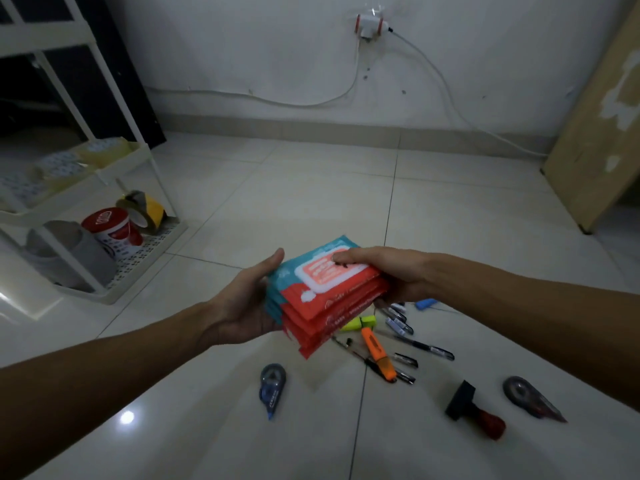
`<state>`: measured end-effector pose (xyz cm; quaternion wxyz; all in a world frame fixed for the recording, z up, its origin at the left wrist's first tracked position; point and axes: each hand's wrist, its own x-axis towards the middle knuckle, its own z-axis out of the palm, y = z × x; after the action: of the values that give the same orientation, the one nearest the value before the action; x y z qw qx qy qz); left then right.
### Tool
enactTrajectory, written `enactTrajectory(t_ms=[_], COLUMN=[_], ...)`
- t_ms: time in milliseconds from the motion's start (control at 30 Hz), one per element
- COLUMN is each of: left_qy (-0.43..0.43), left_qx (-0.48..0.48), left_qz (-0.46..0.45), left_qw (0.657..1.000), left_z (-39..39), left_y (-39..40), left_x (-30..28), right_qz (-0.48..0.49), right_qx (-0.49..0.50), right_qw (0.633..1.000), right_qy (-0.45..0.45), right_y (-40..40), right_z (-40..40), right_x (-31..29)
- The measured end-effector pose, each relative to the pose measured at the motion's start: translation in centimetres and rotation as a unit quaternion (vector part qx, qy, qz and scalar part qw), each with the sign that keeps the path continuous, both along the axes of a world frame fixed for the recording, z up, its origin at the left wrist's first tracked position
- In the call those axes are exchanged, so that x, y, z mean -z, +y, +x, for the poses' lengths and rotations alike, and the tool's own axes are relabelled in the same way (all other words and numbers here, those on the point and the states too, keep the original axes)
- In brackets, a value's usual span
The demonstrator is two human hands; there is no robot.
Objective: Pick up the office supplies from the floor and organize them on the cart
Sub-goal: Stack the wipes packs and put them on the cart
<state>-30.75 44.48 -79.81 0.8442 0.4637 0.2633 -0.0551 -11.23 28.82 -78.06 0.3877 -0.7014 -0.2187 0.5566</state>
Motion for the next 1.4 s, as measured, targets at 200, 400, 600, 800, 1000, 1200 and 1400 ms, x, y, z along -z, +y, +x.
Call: enactTrajectory(t_ms=[200,400,600,800,1000,1200,1400], left_qy=[-0.050,-0.024,-0.006,-0.043,-0.079,-0.111,-0.154], left_qx=[-0.187,-0.213,-0.271,-0.308,-0.323,-0.356,-0.420], left_qz=[0.054,0.095,0.127,0.136,0.125,0.090,0.094], left_qw=[0.980,0.972,0.954,0.941,0.935,0.923,0.889], left_z=[2.8,3.2,2.1,2.8,2.0,-0.5,-1.1], left_y=[-1.1,-0.2,3.5,8.4,14.1,17.9,20.4], left_x=[-1.6,-2.1,-3.9,-8.3,-15.8,-23.5,-28.4], right_qz=[0.106,0.131,0.156,0.202,0.225,0.321,0.319], right_qx=[0.132,0.117,0.135,0.142,0.102,0.263,0.315], right_qw=[0.985,0.979,0.976,0.965,0.967,0.897,0.874], right_qy=[-0.021,-0.103,-0.073,-0.088,-0.061,0.154,0.186], right_y=[2.0,5.5,8.9,14.4,20.4,24.8,30.2], right_z=[0.7,-0.6,-2.4,-1.8,-1.7,-6.4,-12.9], right_x=[-1.8,-2.5,-3.4,-8.2,-16.3,-22.8,-27.8])
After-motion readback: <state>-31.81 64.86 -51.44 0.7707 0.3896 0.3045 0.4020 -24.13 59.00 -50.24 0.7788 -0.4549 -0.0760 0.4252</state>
